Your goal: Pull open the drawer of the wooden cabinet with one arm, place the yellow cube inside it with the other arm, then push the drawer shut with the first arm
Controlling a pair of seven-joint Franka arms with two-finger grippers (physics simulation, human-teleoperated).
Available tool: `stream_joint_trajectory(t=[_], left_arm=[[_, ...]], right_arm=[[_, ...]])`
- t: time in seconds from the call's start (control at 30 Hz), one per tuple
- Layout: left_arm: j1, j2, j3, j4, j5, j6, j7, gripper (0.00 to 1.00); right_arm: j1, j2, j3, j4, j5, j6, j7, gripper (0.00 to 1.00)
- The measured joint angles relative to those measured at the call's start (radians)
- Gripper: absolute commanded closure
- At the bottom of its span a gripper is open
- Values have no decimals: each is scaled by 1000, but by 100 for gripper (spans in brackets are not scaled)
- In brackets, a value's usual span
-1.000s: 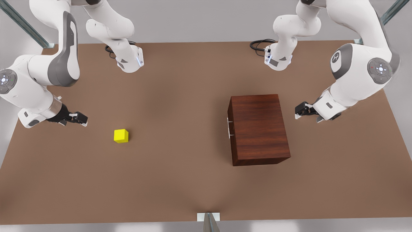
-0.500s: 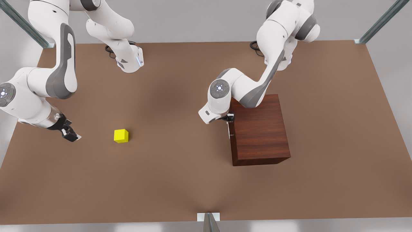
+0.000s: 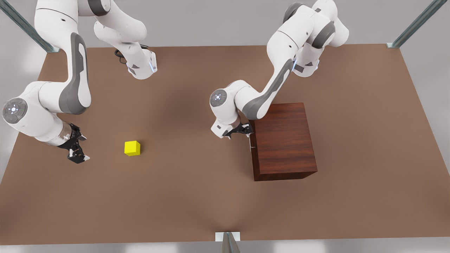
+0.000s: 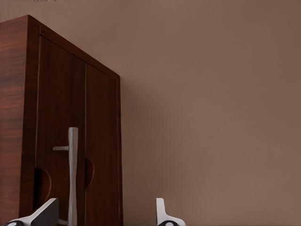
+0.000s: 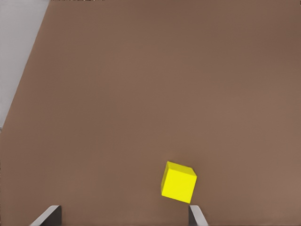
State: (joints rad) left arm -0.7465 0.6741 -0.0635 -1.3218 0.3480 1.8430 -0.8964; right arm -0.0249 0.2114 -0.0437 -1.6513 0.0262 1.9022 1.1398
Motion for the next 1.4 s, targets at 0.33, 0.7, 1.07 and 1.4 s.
stream_joint_trajectory(t=[0.33,0.7,1.07,1.4], left_arm=[[7,47,6,2,57,-10,-43,0],[7,82,6,27,51,20,-73,0],[4,101,-3,59,45,82,-104,0],[-4,119,-11,102,38,96,-120,0]], right_arm=[[-13,0,-9,-12,-1,14,109,0],[-14,0,-9,-12,-2,12,175,0],[-18,1,-8,-12,-3,12,211,0],[-18,2,-8,-12,-3,12,229,0]])
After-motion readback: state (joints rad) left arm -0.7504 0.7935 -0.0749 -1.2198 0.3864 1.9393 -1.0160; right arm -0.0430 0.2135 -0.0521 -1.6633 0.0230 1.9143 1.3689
